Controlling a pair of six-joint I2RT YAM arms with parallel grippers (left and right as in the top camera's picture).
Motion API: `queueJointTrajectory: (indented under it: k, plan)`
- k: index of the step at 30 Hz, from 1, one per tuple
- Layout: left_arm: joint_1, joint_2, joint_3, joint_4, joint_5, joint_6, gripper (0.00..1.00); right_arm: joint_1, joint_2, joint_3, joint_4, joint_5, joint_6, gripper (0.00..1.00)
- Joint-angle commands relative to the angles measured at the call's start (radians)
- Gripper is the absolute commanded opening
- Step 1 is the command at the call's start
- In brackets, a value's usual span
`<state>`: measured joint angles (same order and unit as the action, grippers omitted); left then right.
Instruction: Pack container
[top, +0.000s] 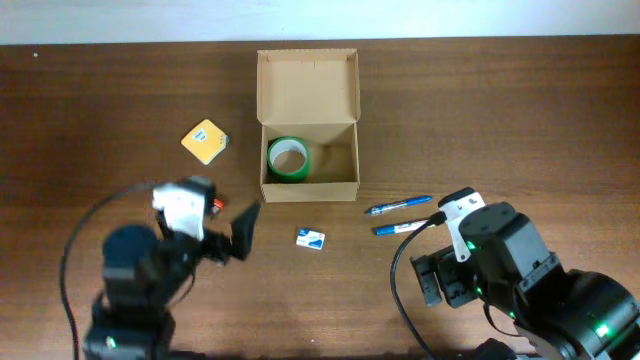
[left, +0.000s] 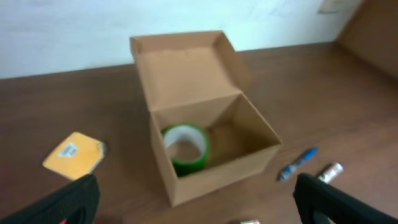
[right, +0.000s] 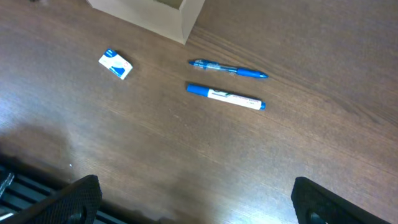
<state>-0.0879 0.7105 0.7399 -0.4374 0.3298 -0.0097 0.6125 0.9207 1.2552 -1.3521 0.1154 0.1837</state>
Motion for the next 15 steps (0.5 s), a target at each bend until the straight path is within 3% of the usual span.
queueJointTrajectory:
  k: [1, 6, 15]
  plan:
    - [-0.001, 0.121, 0.163, -0.068, -0.103, 0.026, 1.00, 0.008, 0.016, -0.002, 0.003, 0.006, 0.008, 0.99]
    - [-0.001, 0.256, 0.328, -0.094, -0.133, 0.026, 1.00, 0.008, 0.054, -0.002, 0.003, 0.006, 0.008, 0.99]
    - [-0.001, 0.318, 0.342, -0.069, -0.151, 0.026, 1.00, 0.008, 0.171, -0.002, 0.003, 0.006, 0.008, 0.99]
